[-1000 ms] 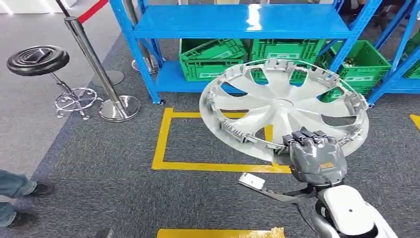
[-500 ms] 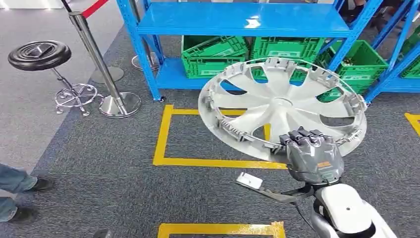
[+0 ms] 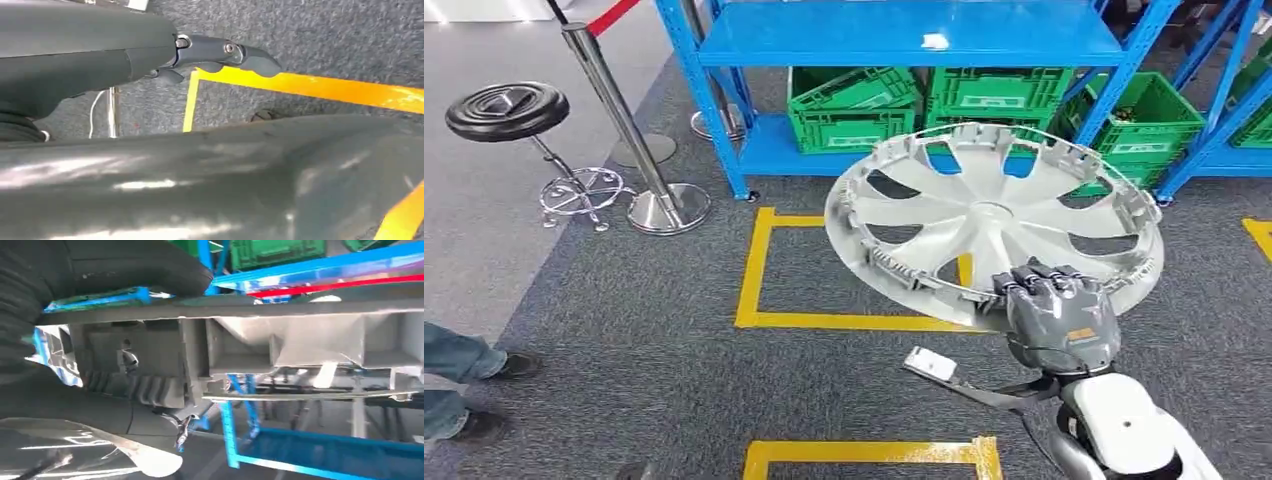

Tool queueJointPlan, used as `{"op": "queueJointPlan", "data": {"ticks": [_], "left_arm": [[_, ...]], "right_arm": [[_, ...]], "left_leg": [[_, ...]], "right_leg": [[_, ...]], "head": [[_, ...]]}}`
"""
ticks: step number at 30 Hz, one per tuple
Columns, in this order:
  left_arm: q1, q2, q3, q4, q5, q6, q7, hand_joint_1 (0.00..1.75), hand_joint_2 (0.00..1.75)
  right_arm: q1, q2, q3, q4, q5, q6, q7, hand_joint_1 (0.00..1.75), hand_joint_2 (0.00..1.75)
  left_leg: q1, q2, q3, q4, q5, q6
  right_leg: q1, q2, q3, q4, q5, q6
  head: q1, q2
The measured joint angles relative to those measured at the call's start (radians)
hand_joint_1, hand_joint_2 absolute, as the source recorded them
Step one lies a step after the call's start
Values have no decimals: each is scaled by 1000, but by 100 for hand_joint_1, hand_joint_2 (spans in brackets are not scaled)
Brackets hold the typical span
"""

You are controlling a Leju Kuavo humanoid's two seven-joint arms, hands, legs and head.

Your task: Take the parts from the cabinet and place them on the table.

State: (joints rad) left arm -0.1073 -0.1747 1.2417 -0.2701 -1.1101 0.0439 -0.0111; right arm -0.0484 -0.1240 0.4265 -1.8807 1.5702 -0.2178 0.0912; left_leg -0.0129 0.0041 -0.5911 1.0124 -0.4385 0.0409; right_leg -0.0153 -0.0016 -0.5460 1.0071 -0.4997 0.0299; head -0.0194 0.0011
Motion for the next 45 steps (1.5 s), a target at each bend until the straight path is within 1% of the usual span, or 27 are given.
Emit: {"op": "queueJointPlan", "data": {"ticks": [3, 6, 8, 10, 16, 18, 22, 28, 29, 30, 31, 32, 33, 34, 35, 36, 37, 38, 39, 40, 41, 42, 43, 44, 45], "left_arm": [[0, 0, -2, 0, -3, 0, 0, 0, 0], [0, 0, -5, 0, -4, 0, 0, 0, 0], [0, 0, -6, 0, -6, -1, 0, 0, 0], [0, 0, -6, 0, -8, -2, 0, 0, 0], [0, -1, -7, 0, -20, -7, 0, 0, 0], [0, -2, -8, 0, -21, -7, 0, 0, 0], [0, -2, -8, 0, -24, -7, 2, 0, 0], [0, -3, -9, 0, -24, -7, 2, 0, 0], [0, -3, -10, 0, -24, -7, 2, 0, 0], [0, -1, -10, -1, -24, -7, 2, 0, 0], [-1, -3, -11, -1, -26, -7, 2, 0, 0], [-1, -6, -13, -2, -28, -7, 2, 0, 0], [-2, -8, -14, -2, -30, -6, 2, 0, 0], [-3, -7, -14, -2, -30, -6, 2, 0, 0], [-3, -8, -14, -2, -31, -6, 2, 0, 0], [-2, -8, -14, -2, -32, -6, 2, 0, 0], [-2, -9, -14, -2, -32, -6, 2, 0, 0], [-2, -10, -14, -2, -32, -6, 2, 0, 0], [-2, -11, -14, -2, -32, -6, 2, 0, 0], [-2, -13, -14, -2, -32, -6, 2, 0, 0], [-2, -12, -14, -2, -33, -6, 2, 0, 0], [-2, -2, -14, -6, -33, -5, 3, 0, 0], [-2, -10, -15, -6, -34, -6, 4, 0, 0], [-1, -6, -15, -7, -36, -5, 5, 0, 0], [1, -8, -15, -7, -36, -5, 6, 0, 0]], "right_arm": [[-1, 0, 0, 0, 0, -1, 2, 175, 175], [-1, 0, 0, 0, 0, -3, 11, 175, 175], [-1, 0, -1, 0, 0, -4, 12, 175, 175], [-1, 2, -3, 0, 0, -5, 5, 175, 175], [-1, 2, -3, -1, 0, -21, 10, 175, 175], [-1, 3, -4, -1, 0, -24, 0, 175, 175], [6, 23, -16, -3, 0, -24, -23, 175, 175], [11, 39, -30, -6, 0, -24, -27, 175, 175], [11, 39, -32, -6, 0, -24, -27, 175, 175], [12, 43, -34, -8, 0, -24, -30, 175, 175], [15, 48, -36, -14, 0, -24, -35, 175, 175], [22, 49, -40, -17, 0, -25, -41, 175, 175], [20, 53, -45, -20, -1, -27, -48, 175, 175], [19, 55, -51, -21, -1, -32, -53, 175, 175], [20, 56, -55, -23, 0, -35, -58, 175, 175], [22, 58, -59, -25, 0, -36, -61, 175, 175], [25, 60, -61, -25, 0, -36, -62, 175, 175], [27, 61, -62, -25, 0, -36, -63, 175, 175], [31, 62, -63, -25, 0, -36, -65, 175, 175], [32, 62, -64, -25, 0, -36, -66, 175, 175], [30, 63, -67, -25, 0, -36, -68, 175, 175], [30, 67, -67, -26, 0, -36, -72, 175, 175], [31, 72, -68, -31, 0, -36, -76, 175, 175], [33, 73, -69, -32, 0, -36, -79, 175, 175], [36, 76, -70, -31, 0, -36, -80, 175, 175]], "left_leg": [[1, 0, 0, -7, 8, -11], [2, 0, -2, -10, 12, -18], [3, 0, -4, -10, 13, -20], [3, 0, -5, -10, 14, -26], [3, 0, -9, -10, 14, -27], [2, 0, -9, -9, 14, -27], [1, 0, -12, -7, 14, -27], [1, 0, -13, -6, 14, -27], [-2, -1, -15, -1, 12, -25], [-4, -1, -11, -4, 14, -10], [-3, 1, 1, -35, 27, 0], [5, 9, 16, -64, 44, -1], [8, 11, 22, -82, 51, 6], [11, 15, 20, -83, 54, 6], [12, 20, 18, -82, 53, 6], [13, 25, 17, -81, 52, 4], [16, 30, 15, -79, 51, 0], [20, 34, 13, -75, 49, -5], [28, 40, 9, -64, 44, -16], [37, 45, 2, -47, 36, -28], [40, 50, -7, -19, 23, -44], [34, 52, -17, -1, 13, -56], [33, 57, -20, 17, 5, -61], [33, 60, -20, 18, 8, -65], [34, 64, -19, 17, 11, -67]], "right_leg": [[2, -1, -3, 0, 3, -5], [3, 0, -7, 2, 5, -9], [4, -1, -9, 2, 6, -10], [4, -1, -10, 2, 6, -10], [2, -1, -12, 2, 8, -10], [2, -1, -12, 2, 8, -9], [0, -1, -14, 2, 10, -7], [0, -2, -14, 2, 10, -6], [-6, -1, -12, -5, 15, -2], [-8, -3, -10, -12, 20, 8], [-3, 1, -3, -26, 25, 15], [-1, 1, -14, -13, 12, 11], [0, 2, -33, 25, -21, 11], [-1, 2, -65, 93, -57, 14], [-5, 2, -100, 170, -91, 19], [-10, 2, -134, 238, -116, 26], [-15, 1, -149, 266, -115, 33], [-19, -1, -140, 247, -94, 40], [-26, -6, -103, 173, -48, 50], [-34, -17, -57, 85, -5, 61], [-39, -55, -19, 6, 8, 78], [-33, -56, -31, 26, -10, 69], [-33, -43, -26, 33, -10, 38], [-33, -37, -32, 42, -11, 26], [-32, -28, -37, 47, -10, 20]], "head": [[1, 0], [0, 0], [1, 0], [1, 0], [1, 0], [1, 0], [1, 0], [1, 0], [1, 0], [0, 0], [-1, 0], [2, 0], [6, 0], [5, 0], [5, 0], [4, 0], [4, 0], [5, 0], [5, 0], [5, 0], [6, 0], [10, 0], [6, 0], [3, 0], [2, 0]]}}
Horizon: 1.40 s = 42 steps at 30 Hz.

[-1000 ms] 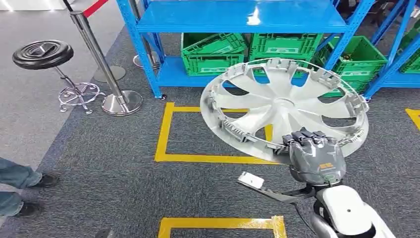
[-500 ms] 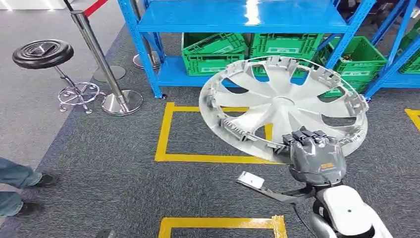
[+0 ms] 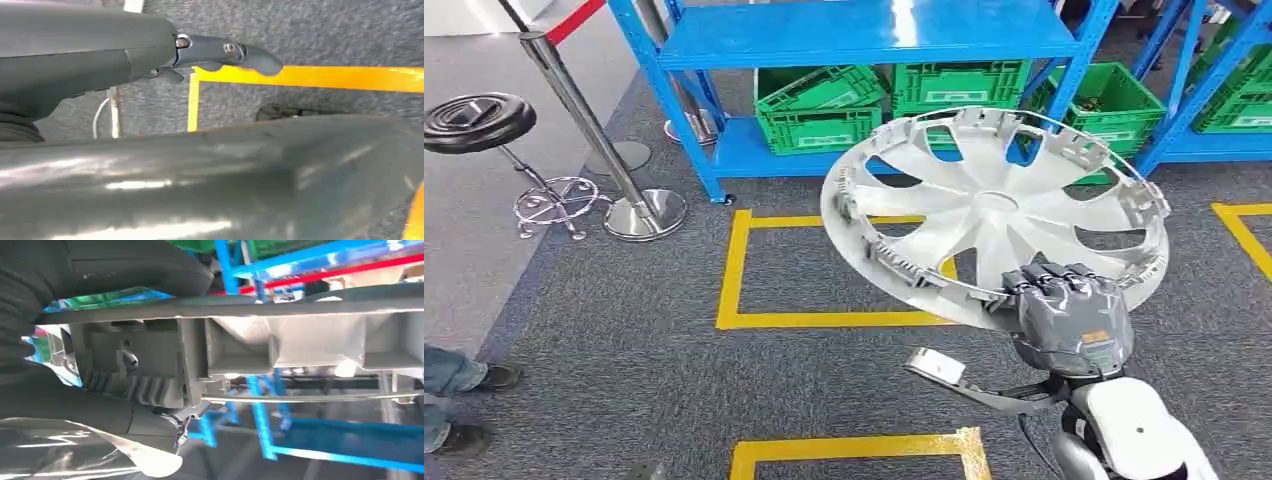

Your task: Take the parts from the cabinet and place them on the table.

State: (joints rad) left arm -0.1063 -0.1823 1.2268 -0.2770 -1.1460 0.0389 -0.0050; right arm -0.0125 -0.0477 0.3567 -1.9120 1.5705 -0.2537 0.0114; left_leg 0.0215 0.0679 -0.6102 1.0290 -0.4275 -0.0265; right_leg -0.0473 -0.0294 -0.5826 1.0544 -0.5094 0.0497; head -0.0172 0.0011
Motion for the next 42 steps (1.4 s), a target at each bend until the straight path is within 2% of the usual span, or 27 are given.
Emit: {"op": "queueJointPlan", "data": {"ticks": [1, 3, 5, 7, 8, 10, 11, 12, 13, 16, 17, 18, 19, 21, 23, 24, 26, 27, 28, 32, 34, 35, 36, 38, 39, 40, 42], "left_arm": [[1, 0, 0, 0, 0, 0, 2, 0, 0], [0, 0, 0, 0, 2, -1, 2, 0, 0], [1, 0, 0, 0, 6, -7, 5, 0, 0], [3, -1, 0, 0, 15, -14, 10, 0, 0], [3, -1, 1, 0, 17, -15, 13, 0, 0], [2, -1, 1, 0, 20, -16, 22, 0, 0], [2, 0, 1, 0, 21, -16, 29, 0, 0], [1, 4, 2, 0, 25, -13, 36, 0, 0], [2, -1, 4, 0, 31, -13, 44, 0, 0], [-3, 2, 19, 0, 70, -14, 72, 0, 0], [-5, 0, 26, 0, 82, -16, 80, 0, 0], [-8, 1, 37, 0, 97, -16, 95, 0, 0], [-7, 2, 45, 0, 104, -16, 104, 0, 0], [-3, 4, 59, 0, 113, -14, 116, 0, 0], [-3, 5, 67, 0, 117, -13, 119, 0, 0], [-4, 7, 71, 0, 120, -13, 119, 0, 0], [-7, 8, 76, 0, 120, -13, 120, 0, 0], [-8, 9, 77, 0, 120, -13, 121, 0, 0], [-7, 10, 79, 0, 120, -13, 121, 0, 0], [-9, 11, 85, -1, 121, -5, 121, 0, 0], [-9, 20, 86, -1, 123, 1, 121, 0, 0], [-8, 21, 88, -1, 124, 2, 121, 0, 0], [-6, 25, 89, -1, 126, 2, 119, 0, 0], [-3, 29, 90, -1, 129, 2, 115, 0, 0], [-2, 35, 92, -1, 129, 3, 110, 0, 0], [-3, 36, 92, -1, 129, 3, 108, 0, 0], [-4, 40, 92, -1, 129, 2, 106, 0, 0]], "right_arm": [[1, 2, -3, 0, 0, 0, -2, 175, 175], [1, 4, -8, -2, 0, 0, -5, 175, 175], [1, 10, -10, -2, 0, 0, -6, 175, 175], [1, 13, -12, -2, 0, 0, -10, 175, 175], [1, 15, -14, -2, 0, 0, -11, 175, 175], [1, 18, -15, -2, 0, 0, -17, 175, 175], [-1, 22, -15, -2, 0, 0, -22, 175, 175], [-3, 26, -15, -2, 0, 0, -25, 175, 175], [-10, 27, -15, -2, 0, 0, -28, 175, 175], [-11, 31, -15, 0, 0, 0, -35, 175, 175], [-11, 31, -15, 0, -2, 0, -37, 175, 175], [-13, 31, -16, 1, -8, 0, -41, 175, 175], [-23, 31, -15, 5, -10, 0, -45, 175, 175], [-30, 31, -14, 9, -16, -1, -48, 175, 175], [-30, 31, -14, 13, -17, 0, -49, 175, 175], [-30, 31, -14, 18, -18, 0, -50, 175, 175], [-30, 31, -14, 21, -18, 0, -50, 175, 175], [-33, 31, -14, 21, -18, 0, -50, 175, 175], [-37, 31, -13, 22, -18, 0, -50, 175, 175], [-39, 31, -14, 23, -20, -2, -50, 175, 175], [-40, 31, -14, 24, -24, -2, -50, 175, 175], [-41, 32, -14, 25, -25, -2, -50, 175, 175], [-41, 32, -14, 26, -27, -3, -51, 175, 175], [-41, 32, -15, 29, -31, -3, -50, 175, 175], [-41, 32, -15, 34, -33, -3, -51, 175, 175], [-41, 32, -15, 37, -34, -3, -51, 175, 175], [-42, 32, -15, 37, -34, -3, -54, 175, 175]], "left_leg": [[3, 8, 0, 1, -1, -3], [9, -33, -13, 44, -54, -9], [4, -52, -71, 202, -141, -9], [3, -54, -115, 315, -180, -1], [1, -54, -108, 306, -164, 7], [-8, -66, -45, 177, -87, 29], [-14, -97, -1, 85, -45, 46], [-12, -152, 21, 42, -52, 67], [-13, -157, 22, 29, -43, 66], [-24, -132, 29, 7, -46, 68], [-8, -114, 40, -27, -31, 60], [-12, -100, 44, -39, -24, 57], [-14, -89, 43, -42, -20, 60], [-19, -59, 39, -41, -20, 60], [-21, -34, 38, -40, -20, 60], [-21, -23, 37, -39, -20, 60], [-22, -3, 37, -34, -22, 57], [-24, 4, 37, -27, -24, 53], [-31, 9, 33, -23, -27, 47], [-28, 39, 34, -21, -21, 26], [-22, -32, 18, 22, -68, 11], [-20, -52, -3, 81, -106, 8], [-18, -58, -39, 175, -153, 4], [-16, -58, -81, 280, -193, 1], [-15, -59, -80, 288, -179, 1], [-14, -59, -54, 236, -138, 3], [-11, -89, 31, 55, -44, 10]], "right_leg": [[0, 9, -3, 3, 3, -8], [0, 24, -7, 1, 9, -21], [3, 42, -13, 0, 14, -27], [11, 65, -16, 1, 16, -31], [15, 78, -17, 1, 18, -33], [22, 104, -17, 0, 20, -35], [24, 116, -17, 0, 21, -35], [15, 124, -19, -1, 23, -33], [18, 137, -23, -1, 26, -27], [6, 165, -35, -17, 43, -2], [8, 163, -36, -17, 42, 3], [18, 103, -57, 4, 21, 1], [18, 66, -84, 60, -18, 1], [19, 39, -144, 207, -86, 6], [19, 35, -163, 266, -96, 10], [19, 32, -139, 230, -71, 11], [20, 7, -30, 51, 6, 8], [22, -32, 17, -32, 15, 5], [32, -44, 22, -42, 4, -7], [30, 1, 16, -45, 22, -37], [22, 16, 14, -48, 32, -47], [21, 23, 11, -48, 34, -51], [22, 35, 7, -48, 37, -53], [22, 53, 4, -47, 39, -53], [22, 71, 3, -46, 41, -51], [21, 85, 2, -45, 42, -49], [19, 110, 2, -43, 44, -45]], "head": [[1, 0], [-5, 0], [-8, 0], [-9, 0], [-9, 0], [-9, 0], [-9, 0], [-6, 0], [-3, 0], [-17, 0], [-15, 0], [-13, 0], [-5, 0], [-1, 0], [-1, 0], [-1, 0], [-1, 0], [0, 0], [0, 0], [-3, 0], [-7, 0], [-9, 0], [-10, 0], [-10, 0], [-11, 0], [-11, 0], [-11, 0]]}}
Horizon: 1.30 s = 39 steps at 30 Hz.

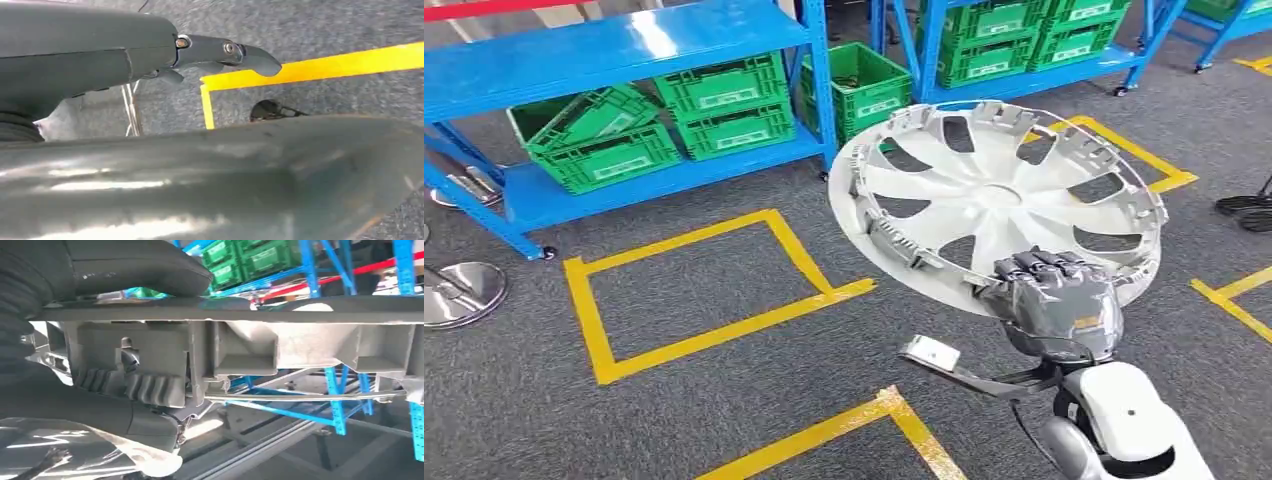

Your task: Take the parts from the cabinet and place them on the table.

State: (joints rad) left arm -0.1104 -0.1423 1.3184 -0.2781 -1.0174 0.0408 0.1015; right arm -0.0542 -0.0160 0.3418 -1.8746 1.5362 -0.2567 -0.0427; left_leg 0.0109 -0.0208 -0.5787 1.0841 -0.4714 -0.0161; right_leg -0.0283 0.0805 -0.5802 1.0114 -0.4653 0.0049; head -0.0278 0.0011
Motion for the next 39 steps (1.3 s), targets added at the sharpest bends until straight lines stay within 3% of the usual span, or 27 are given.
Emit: {"op": "queueJointPlan", "data": {"ticks": [1, 2, 5, 7, 8, 9, 10, 12, 13, 14, 16, 17, 18, 22, 24, 25, 27, 28, 29, 30, 31, 32, 33, 34, 37, 38, 39], "left_arm": [[0, 1, 0, 0, -2, -2, 0, 0, 0], [0, 0, 0, 0, -6, -4, 0, 0, 0], [-2, 0, -1, 0, -10, -7, 0, 0, 0], [-2, -7, -2, 0, -17, -9, 0, 0, 0], [-3, -5, -3, 0, -18, -8, 0, 0, 0], [-3, -6, -5, 0, -20, -5, 0, 0, 0], [-1, -6, -6, 0, -27, 7, 1, 0, 0], [2, -5, -10, 0, -49, 43, 2, 0, 0], [2, -5, -17, 0, -64, 68, 3, 0, 0], [2, -4, -22, -1, -78, 87, 4, 0, 0], [1, 2, -49, -3, -159, 145, 23, 0, 0], [2, 6, -75, -5, -224, 185, 33, 0, 0], [7, 13, -104, -8, -275, 214, 40, 0, 0], [14, 31, -177, -16, -354, 262, 54, 0, 0], [16, 38, -196, -20, -357, 264, 55, 0, 0], [19, 39, -202, -20, -357, 264, 55, 0, 0], [26, 39, -212, -20, -370, 269, 56, 0, 0], [30, 42, -223, -20, -390, 279, 60, 0, 0], [32, 45, -231, -20, -403, 285, 60, 0, 0], [31, 49, -237, -21, -415, 291, 60, 0, 0], [31, 53, -243, -21, -423, 295, 60, 0, 0], [30, 56, -249, -21, -429, 296, 60, 0, 0], [31, 61, -252, -21, -431, 296, 59, 0, 0], [33, 62, -255, -21, -432, 296, 60, 0, 0], [31, 63, -264, -23, -440, 296, 53, 0, 0], [30, 58, -268, -23, -445, 294, 50, 0, 0], [28, 59, -272, -23, -448, 293, 48, 0, 0]], "right_arm": [[0, 0, 0, 0, 0, 0, -1, 175, 175], [-5, 0, 0, 0, 0, 0, -1, 175, 175], [-7, 0, 0, 1, 0, -1, -1, 175, 175], [-6, 0, 0, 1, 0, -1, -1, 175, 175], [-5, 0, 0, 1, -1, -1, -1, 175, 175], [-10, 0, 1, 2, 0, -1, -3, 175, 175], [-13, 0, 2, 4, 0, -1, -3, 175, 175], [-10, 0, 1, 5, 4, 0, 1, 175, 175], [-5, 0, 1, 5, 8, 1, 4, 175, 175], [0, 0, 1, 5, 13, 2, 8, 175, 175], [8, 0, 1, 2, 25, 8, 27, 175, 175], [10, 0, 0, -6, 27, 15, 52, 175, 175], [10, -1, 1, -13, 29, 19, 75, 175, 175], [25, -11, 1, -39, 32, 26, 115, 175, 175], [28, -11, 0, -46, 32, 29, 119, 175, 175], [28, -11, 0, -46, 32, 30, 121, 175, 175], [28, -13, 0, -46, 34, 31, 124, 175, 175], [30, -16, 0, -47, 34, 33, 132, 175, 175], [36, -17, 1, -48, 34, 34, 137, 175, 175], [41, -19, 1, -51, 34, 34, 143, 175, 175], [41, -21, 2, -53, 34, 35, 148, 175, 175], [42, -21, 3, -55, 34, 35, 151, 175, 175], [42, -22, 3, -56, 34, 35, 151, 175, 175], [38, -23, 3, -58, 34, 35, 153, 175, 175], [44, -28, 3, -66, 34, 35, 157, 175, 175], [46, -32, 4, -68, 34, 35, 158, 175, 175], [47, -35, 5, -70, 34, 35, 158, 175, 175]], "left_leg": [[4, -56, 24, -50, 1, 5], [6, -64, 27, -68, -1, 7], [1, -48, 24, -72, -10, 10], [10, -20, 26, -93, 4, 28], [7, -8, 27, -97, 9, 34], [4, 3, 26, -97, 11, 38], [0, 16, 23, -96, 10, 39], [-6, 47, 22, -95, 9, 42], [-8, 59, 22, -94, 9, 42], [-9, 69, 22, -94, 9, 42], [-10, 89, 23, -91, 8, 40], [-13, 96, 24, -88, 5, 36], [-21, 102, 20, -81, 2, 31], [-19, 139, 22, -80, 3, 13], [-11, 57, 1, -23, -52, 0], [-9, 39, -29, 55, -97, -3], [-7, 33, -90, 206, -159, -6], [-7, 33, -104, 239, -166, -7], [-7, 32, -98, 228, -149, -6], [-6, 30, -73, 175, -110, -3], [-6, 23, -32, 88, -60, 1], [-3, -6, 10, -6, -14, 5], [0, -59, 33, -54, -14, 11], [2, -62, 35, -74, -15, 12], [-5, -35, 31, -76, -15, 19], [5, -18, 33, -90, -6, 30], [2, -7, 33, -91, -3, 35]], "right_leg": [[-1, 8, -4, 0, 1, 5], [2, 21, -11, 5, 4, 13], [-7, 39, -27, 0, 15, 30], [-8, 55, -35, -4, 20, 45], [-1, -5, -53, 16, 0, 45], [0, -43, -77, 71, -38, 45], [0, -65, -112, 153, -78, 46], [0, -74, -170, 295, -130, 48], [0, -75, -170, 303, -124, 48], [1, -77, -146, 269, -100, 46], [2, -101, -38, 86, -21, 38], [9, -152, 3, 7, -20, 33], [17, -166, 18, -5, -26, 26], [16, -117, 2, -3, -14, 4], [9, -99, 1, -6, -6, -8], [9, -87, -1, -6, -4, -12], [10, -59, -5, -5, -1, -15], [10, -46, -7, -4, 0, -14], [10, -33, -7, -3, 0, -13], [10, -20, -7, -1, 1, -12], [10, -8, -7, 0, 2, -10], [9, 3, -7, 2, 2, -8], [10, 11, -11, 2, 4, -3], [12, 24, -18, 7, 6, 3], [2, 52, -35, -1, 22, 28], [2, 43, -44, 5, 16, 31], [11, -18, -60, 30, -6, 32]], "head": [[1, 0], [3, 0], [-2, 0], [-2, 0], [1, 0], [10, 0], [12, 0], [12, 0], [11, 0], [12, 0], [12, 0], [11, 0], [12, 0], [10, 0], [4, 0], [3, 0], [3, 0], [2, 0], [2, 0], [2, 0], [3, 0], [2, 0], [3, 0], [4, 0], [3, 0], [3, 0], [7, 0]]}}
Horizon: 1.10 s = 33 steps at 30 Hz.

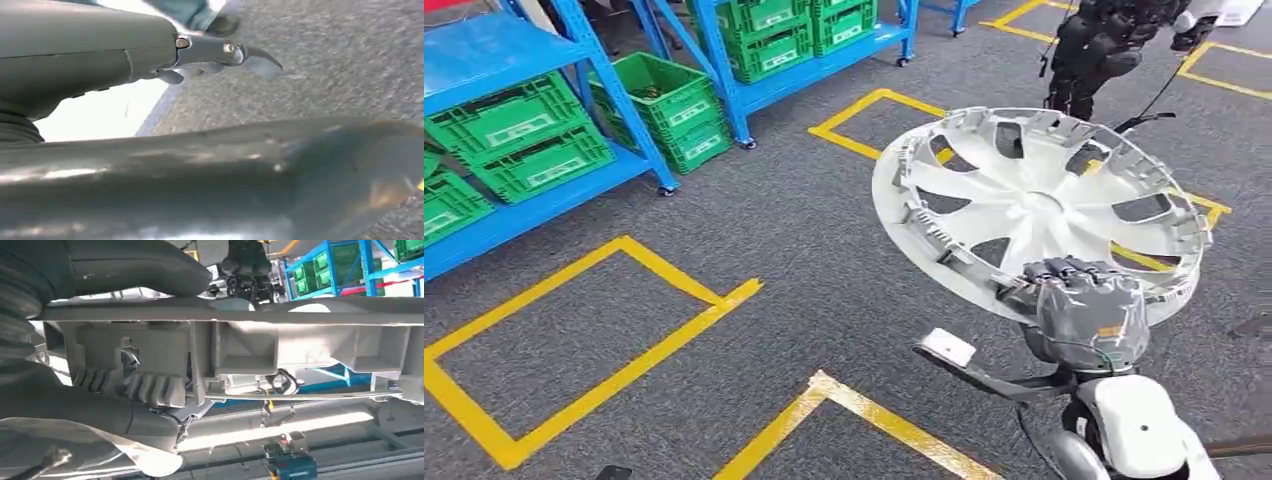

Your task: Take the parts from the cabinet and place them on the table.

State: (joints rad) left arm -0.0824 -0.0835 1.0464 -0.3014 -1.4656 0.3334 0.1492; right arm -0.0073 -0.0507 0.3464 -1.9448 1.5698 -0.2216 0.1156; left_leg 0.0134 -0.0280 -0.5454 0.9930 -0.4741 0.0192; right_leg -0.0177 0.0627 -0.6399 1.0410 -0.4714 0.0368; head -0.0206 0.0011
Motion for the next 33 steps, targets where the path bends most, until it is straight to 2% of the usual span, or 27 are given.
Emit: {"op": "queueJointPlan", "data": {"ticks": [1, 3, 4, 5, 6, 7, 8, 9, 10, 13, 14, 15, 16, 17, 19, 20, 21, 23, 24, 25, 26, 28, 29, 30, 31, 32, 33], "left_arm": [[1, 0, -2, 0, -2, 0, -1, 0, 0], [6, 0, -3, 0, -2, -1, -2, 0, 0], [8, 1, -3, 0, -3, -1, -2, 0, 0], [7, 0, -5, 0, -3, -1, -2, 0, 0], [6, 0, -6, 0, -3, -1, -2, 0, 0], [5, -1, -8, 0, -3, -1, -2, 0, 0], [4, -3, -10, 0, -3, -1, -3, 0, 0], [4, -3, -10, 0, -3, -1, -3, 0, 0], [5, -2, -11, 0, -3, -3, -5, 0, 0], [2, -8, -8, 0, 36, -27, -23, 0, 0], [-2, -11, 2, 0, 67, -42, -37, 0, 0], [-7, -14, 16, 0, 100, -58, -48, 0, 0], [-8, -19, 33, 0, 133, -73, -58, 0, 0], [-9, -24, 52, 0, 159, -89, -66, 0, 0], [-9, -33, 89, 3, 205, -115, -82, 0, 0], [-9, -36, 106, 5, 227, -128, -90, 0, 0], [-11, -37, 122, 5, 242, -136, -97, 0, 0], [-16, -39, 152, 5, 266, -148, -108, 0, 0], [-17, -40, 164, 5, 273, -151, -110, 0, 0], [-19, -40, 175, 5, 282, -155, -115, 0, 0], [-20, -41, 188, 5, 294, -158, -122, 0, 0], [-24, -41, 207, 5, 309, -164, -131, 0, 0], [-25, -43, 213, 5, 314, -164, -135, 0, 0], [-28, -47, 218, 6, 314, -166, -136, 0, 0], [-29, -46, 222, 6, 315, -166, -138, 0, 0], [-29, -46, 227, 6, 315, -166, -138, 0, 0], [-28, -47, 231, 6, 315, -167, -138, 0, 0]], "right_arm": [[-3, -2, 3, 0, 0, 0, -1, 175, 175], [-4, -5, 5, 0, 0, 0, 0, 175, 175], [-3, -5, 6, 0, 0, 0, 0, 175, 175], [-1, -6, 8, 0, 0, 0, 0, 175, 175], [0, -8, 9, 0, 0, 0, 0, 175, 175], [0, -10, 10, 0, 0, 0, 0, 175, 175], [0, -12, 11, 0, 0, 0, 1, 175, 175], [-2, -13, 11, 0, 0, 0, 1, 175, 175], [-6, -13, 14, 0, 0, 0, 1, 175, 175], [-5, -16, 15, -2, 0, 1, 4, 175, 175], [-6, -16, 16, -3, 0, 2, 3, 175, 175], [-5, -16, 17, -5, 0, 3, -2, 175, 175], [-9, -16, 18, -5, 0, 4, -8, 175, 175], [-12, -16, 21, -5, 0, 4, -15, 175, 175], [-13, -16, 22, -4, 1, 4, -34, 175, 175], [-13, -16, 22, -2, 1, 3, -46, 175, 175], [-13, -16, 22, -1, 1, 3, -57, 175, 175], [-13, -15, 22, 2, 1, 2, -74, 175, 175], [-14, -14, 22, 2, 1, 1, -79, 175, 175], [-16, -14, 22, 3, 1, 1, -83, 175, 175], [-20, -13, 22, 5, 1, 0, -90, 175, 175], [-19, -11, 22, 5, 0, -1, -99, 175, 175], [-18, -11, 22, 5, 0, -1, -101, 175, 175], [-15, -11, 21, 5, 0, -1, -101, 175, 175], [-20, -11, 21, 6, 0, -2, -103, 175, 175], [-23, -11, 22, 7, 0, -2, -106, 175, 175], [-23, -11, 22, 7, 1, -2, -106, 175, 175]], "left_leg": [[-1, 11, -3, 0, 0, 3], [-5, 39, -4, 0, 0, 5], [-5, 54, -5, 1, 0, 5], [-6, 67, -5, 1, 0, 4], [-6, 78, -4, 1, 0, 4], [-6, 87, -3, 1, -1, 3], [-6, 98, -1, 1, -3, 0], [-8, 106, 1, 3, -5, -4], [-17, 113, -4, 9, -9, -11], [-17, 138, 0, 6, -5, -23], [-16, 144, -2, 9, -12, -29], [-11, 102, -7, 26, -32, -36], [-9, 68, -26, 77, -70, -38], [-7, 50, -59, 159, -114, -40], [-7, 40, -124, 313, -172, -42], [-7, 39, -132, 329, -166, -42], [-7, 38, -120, 301, -136, -40], [-6, 19, -53, 144, -40, -31], [-4, -21, -20, 63, -2, -25], [0, -69, -11, 38, -11, -18], [-1, -60, -4, 16, -17, -19], [-7, -43, -8, 18, -16, -16], [-3, -32, -6, 8, -10, -10], [3, -14, -3, -2, -4, -5], [1, -4, -1, -4, -3, 0], [-1, 9, -2, -4, -3, 2], [-3, 23, -2, -3, -4, 3]], "right_leg": [[-1, -34, -29, 63, -38, 3], [-2, -54, -99, 222, -107, 8], [-2, -55, -123, 279, -123, 11], [-2, -57, -122, 281, -114, 12], [-2, -61, -94, 237, -84, 12], [-2, -68, -48, 156, -46, 9], [-2, -86, 12, 54, -9, 6], [2, -127, 50, -19, -5, 2], [10, -136, 65, -35, -10, -7], [13, -104, 52, -28, -6, -21], [7, -94, 54, -36, 0, -31], [4, -87, 53, -37, 3, -36], [3, -79, 51, -37, 6, -40], [3, -69, 50, -37, 6, -44], [5, -43, 49, -36, 7, -46], [6, -29, 49, -35, 8, -46], [6, -15, 49, -34, 8, -46], [6, 11, 50, -29, 8, -45], [4, 21, 48, -29, 8, -44], [8, 30, 41, -25, 10, -36], [3, 45, 30, -23, 14, -28], [-5, 64, 23, -30, 24, -13], [-2, 75, 19, -32, 26, -5], [-2, 42, 6, -21, 17, -5], [4, -19, -12, 17, -13, -1], [4, -43, -45, 90, -53, 2], [3, -53, -82, 172, -88, 4]], "head": [[10, 0], [8, 0], [9, 0], [9, 0], [9, 0], [10, 0], [9, 0], [10, 0], [10, 0], [8, 0], [7, 0], [4, 0], [2, 0], [-1, 0], [-1, 0], [0, 0], [0, 0], [-1, 0], [-1, 0], [2, 0], [-1, 0], [-5, 0], [-2, 0], [-4, 0], [9, 0], [13, 0], [11, 0]]}}
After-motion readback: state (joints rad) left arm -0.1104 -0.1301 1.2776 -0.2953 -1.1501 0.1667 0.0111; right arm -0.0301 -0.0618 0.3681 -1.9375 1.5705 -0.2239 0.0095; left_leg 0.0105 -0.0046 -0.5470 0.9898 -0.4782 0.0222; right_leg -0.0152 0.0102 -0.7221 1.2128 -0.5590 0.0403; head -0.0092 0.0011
